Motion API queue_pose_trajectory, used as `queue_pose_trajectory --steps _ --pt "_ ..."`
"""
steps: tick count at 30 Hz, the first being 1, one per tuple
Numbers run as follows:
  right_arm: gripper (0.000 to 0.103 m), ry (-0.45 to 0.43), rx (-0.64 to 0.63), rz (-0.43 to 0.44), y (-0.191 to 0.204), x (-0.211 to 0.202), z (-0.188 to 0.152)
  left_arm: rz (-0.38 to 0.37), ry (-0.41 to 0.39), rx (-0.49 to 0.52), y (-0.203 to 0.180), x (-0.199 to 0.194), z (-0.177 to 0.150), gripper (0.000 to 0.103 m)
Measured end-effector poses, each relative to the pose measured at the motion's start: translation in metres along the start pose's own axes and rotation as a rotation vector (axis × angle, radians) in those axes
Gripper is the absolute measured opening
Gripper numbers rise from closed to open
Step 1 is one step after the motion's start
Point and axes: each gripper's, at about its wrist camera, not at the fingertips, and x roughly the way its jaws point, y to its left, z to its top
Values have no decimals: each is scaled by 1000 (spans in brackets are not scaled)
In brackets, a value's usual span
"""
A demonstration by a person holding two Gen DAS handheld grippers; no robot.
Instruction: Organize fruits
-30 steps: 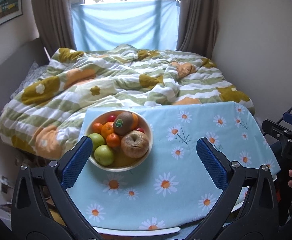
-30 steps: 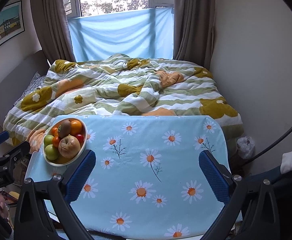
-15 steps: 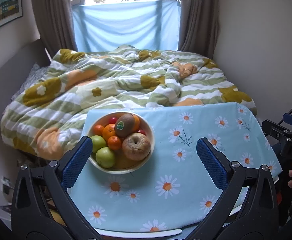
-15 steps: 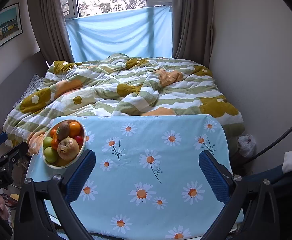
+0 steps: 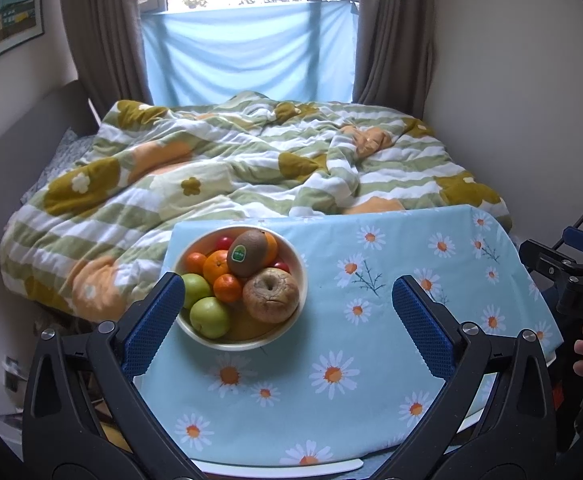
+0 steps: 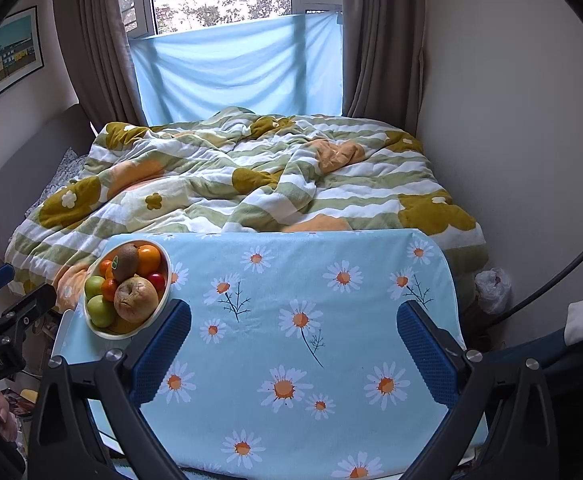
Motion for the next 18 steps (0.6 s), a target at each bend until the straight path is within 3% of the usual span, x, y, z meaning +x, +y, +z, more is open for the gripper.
queue_pose_trajectory --steps 18 --pt "102 -2 -1 0 -3 1 0 27 -9 22 -2 0 4 103"
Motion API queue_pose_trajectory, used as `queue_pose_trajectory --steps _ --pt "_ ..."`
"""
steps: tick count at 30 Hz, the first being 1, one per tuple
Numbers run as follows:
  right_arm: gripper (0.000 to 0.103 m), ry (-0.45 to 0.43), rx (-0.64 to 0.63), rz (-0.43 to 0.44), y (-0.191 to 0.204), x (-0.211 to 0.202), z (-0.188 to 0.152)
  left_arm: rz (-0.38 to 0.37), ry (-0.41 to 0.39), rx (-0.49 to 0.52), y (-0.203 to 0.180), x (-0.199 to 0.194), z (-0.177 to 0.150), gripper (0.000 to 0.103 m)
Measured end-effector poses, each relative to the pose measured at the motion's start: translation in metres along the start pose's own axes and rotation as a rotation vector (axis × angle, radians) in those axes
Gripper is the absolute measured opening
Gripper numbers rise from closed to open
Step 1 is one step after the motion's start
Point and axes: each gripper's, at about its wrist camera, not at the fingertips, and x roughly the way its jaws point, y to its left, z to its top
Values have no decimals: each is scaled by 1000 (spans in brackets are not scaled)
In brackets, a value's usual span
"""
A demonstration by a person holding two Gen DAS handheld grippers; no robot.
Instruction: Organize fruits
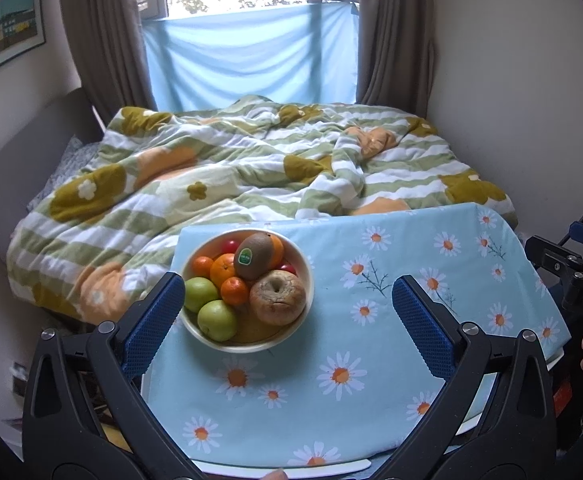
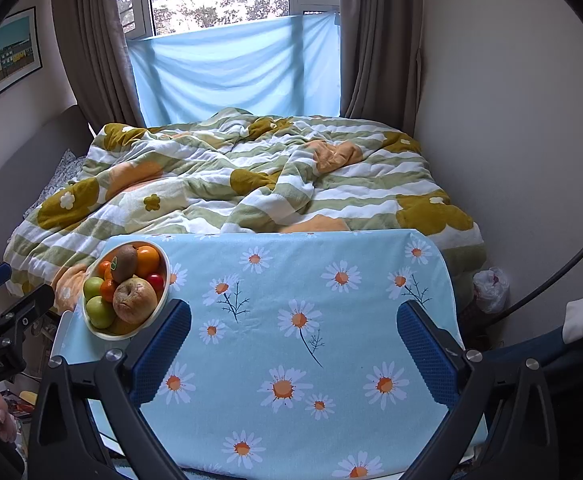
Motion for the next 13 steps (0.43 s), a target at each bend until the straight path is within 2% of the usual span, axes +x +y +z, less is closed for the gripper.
queue_pose_trajectory --steps 13 --pt "102 -1 1 1 0 0 -1 -9 -26 -4 -1 -3 -2 103"
